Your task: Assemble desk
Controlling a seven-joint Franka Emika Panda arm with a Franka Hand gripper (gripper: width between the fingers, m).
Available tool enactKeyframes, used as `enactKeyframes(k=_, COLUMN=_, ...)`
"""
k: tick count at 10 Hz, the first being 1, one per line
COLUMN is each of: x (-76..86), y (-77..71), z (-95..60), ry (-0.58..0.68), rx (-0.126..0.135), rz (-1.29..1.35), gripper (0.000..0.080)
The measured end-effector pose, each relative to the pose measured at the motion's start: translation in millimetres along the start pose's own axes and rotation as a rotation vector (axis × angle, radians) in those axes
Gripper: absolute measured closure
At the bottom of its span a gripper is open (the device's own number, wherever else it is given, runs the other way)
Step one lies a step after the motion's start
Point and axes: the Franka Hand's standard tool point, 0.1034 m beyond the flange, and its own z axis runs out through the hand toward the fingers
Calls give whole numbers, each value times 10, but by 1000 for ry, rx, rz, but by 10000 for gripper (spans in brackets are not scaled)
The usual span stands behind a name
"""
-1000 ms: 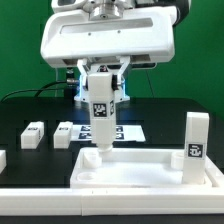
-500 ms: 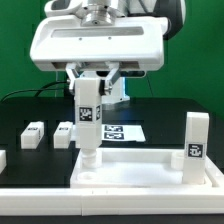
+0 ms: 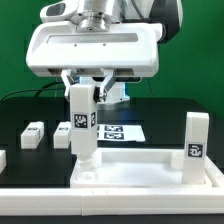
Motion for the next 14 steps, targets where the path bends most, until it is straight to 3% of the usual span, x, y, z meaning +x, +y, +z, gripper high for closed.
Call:
enactKeyframes(k=3, x=-107, y=-12, z=97, ry=-14, rx=-8, rz=-10, gripper=509)
enactKeyframes(k=14, x=-220, y=-48, z=260, ry=-3, rx=-19, rz=-24, gripper=509)
